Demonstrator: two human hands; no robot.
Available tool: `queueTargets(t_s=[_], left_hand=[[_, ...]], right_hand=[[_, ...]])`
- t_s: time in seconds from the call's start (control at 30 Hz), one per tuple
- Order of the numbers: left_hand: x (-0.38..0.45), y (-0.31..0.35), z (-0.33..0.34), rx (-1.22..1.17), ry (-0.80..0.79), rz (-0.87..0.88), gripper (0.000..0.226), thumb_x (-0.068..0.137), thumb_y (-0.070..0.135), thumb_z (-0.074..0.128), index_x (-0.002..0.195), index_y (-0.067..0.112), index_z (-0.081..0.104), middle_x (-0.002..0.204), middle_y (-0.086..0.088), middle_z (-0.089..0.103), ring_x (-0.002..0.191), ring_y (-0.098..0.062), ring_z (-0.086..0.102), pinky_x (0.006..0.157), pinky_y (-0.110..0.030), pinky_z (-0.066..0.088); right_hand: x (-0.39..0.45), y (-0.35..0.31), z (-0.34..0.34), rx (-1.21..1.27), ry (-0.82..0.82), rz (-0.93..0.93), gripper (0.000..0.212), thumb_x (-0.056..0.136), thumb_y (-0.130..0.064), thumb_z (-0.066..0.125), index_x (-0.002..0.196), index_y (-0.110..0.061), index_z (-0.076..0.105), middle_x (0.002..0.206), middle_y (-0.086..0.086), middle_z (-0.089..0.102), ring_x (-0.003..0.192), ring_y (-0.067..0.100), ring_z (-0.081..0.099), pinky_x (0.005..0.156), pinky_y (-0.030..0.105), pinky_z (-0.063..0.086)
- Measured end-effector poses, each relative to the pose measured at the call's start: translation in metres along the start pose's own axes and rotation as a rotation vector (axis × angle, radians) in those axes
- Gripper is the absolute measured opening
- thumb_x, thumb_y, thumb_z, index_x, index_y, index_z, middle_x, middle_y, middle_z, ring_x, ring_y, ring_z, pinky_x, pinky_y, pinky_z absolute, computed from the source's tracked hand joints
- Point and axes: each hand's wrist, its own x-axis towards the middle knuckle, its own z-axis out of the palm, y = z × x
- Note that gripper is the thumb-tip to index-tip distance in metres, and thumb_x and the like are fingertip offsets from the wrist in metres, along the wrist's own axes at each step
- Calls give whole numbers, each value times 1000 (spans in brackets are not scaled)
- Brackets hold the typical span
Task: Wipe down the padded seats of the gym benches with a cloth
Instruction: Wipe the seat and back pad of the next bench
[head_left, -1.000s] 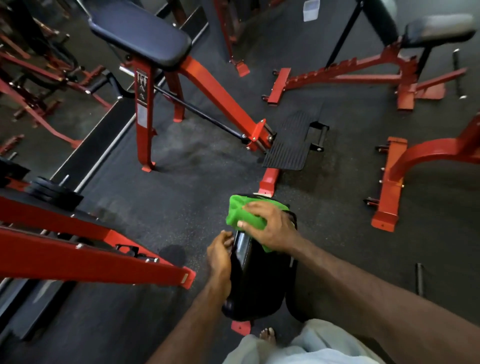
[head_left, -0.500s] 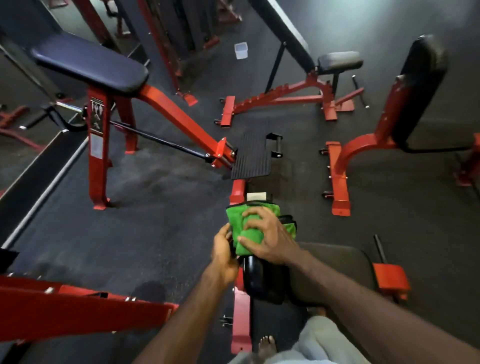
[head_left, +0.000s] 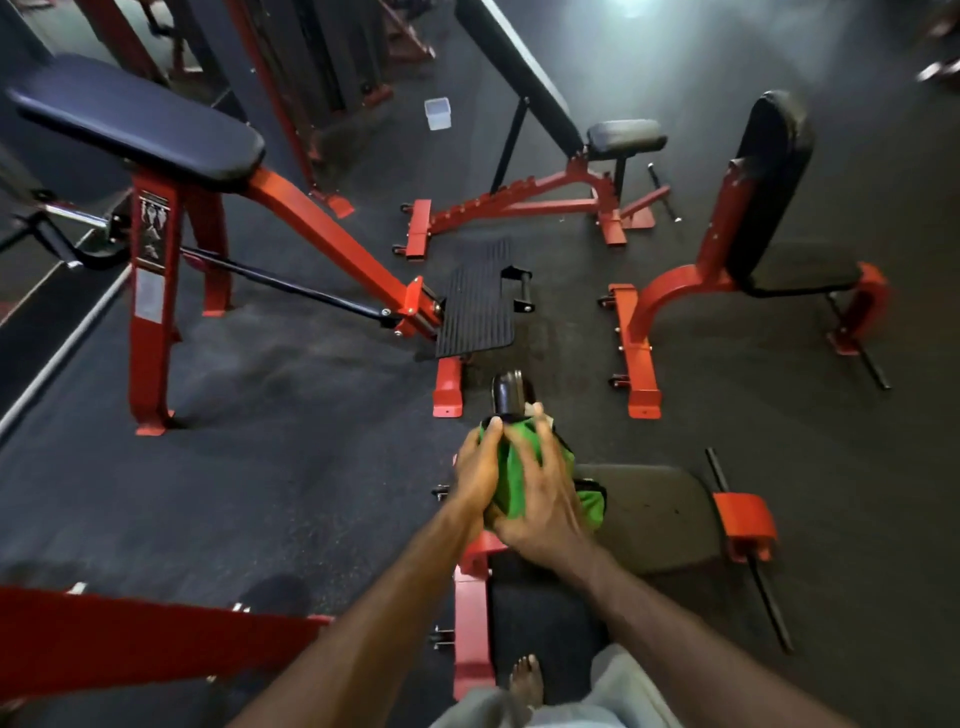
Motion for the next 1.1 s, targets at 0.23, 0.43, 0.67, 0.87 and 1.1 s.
queueTargets(t_s=[0.23,0.43,0.67,0.87,1.1], left_hand=[[-10,-6,-3,71,-11,58,32,101,18,60,132,11,62,123,-8,68,109,-17,63,91,-25,49],[-18,-12,8,223,27,89,57,84,45,56,139,28,56,128,-4,67,118,-24,62,104,-39,48],[-48,-27,13,406,9,252,70,102,29,59,161,23,22,146,0,48,131,-14,46,100,-20,29],[-56,-40,6,517,10,472,90,93,63,48,164,31,2,166,-2,26,151,-12,24,125,-44,25],[-65,-49,2,585,-31,499,109,84,75,51,163,28,-7,167,6,17,147,-2,18,119,-26,20]], right_hand=[[-37,-3,9,-134,-28,164,118,72,-82,56,165,-25,11,167,15,22,151,33,32,118,47,36],[-61,17,12,-113,-1,190,124,67,-90,56,162,-25,10,160,15,40,137,32,54,97,50,58],[-65,27,10,-194,-67,201,124,64,-90,41,161,-30,-8,163,17,33,143,32,46,107,48,50],[-71,28,2,-186,-141,196,122,68,-98,31,162,-31,-9,168,14,22,150,30,36,113,50,45],[-80,33,-10,-298,-215,145,132,66,-49,91,161,-5,10,153,27,44,133,36,57,102,43,56]])
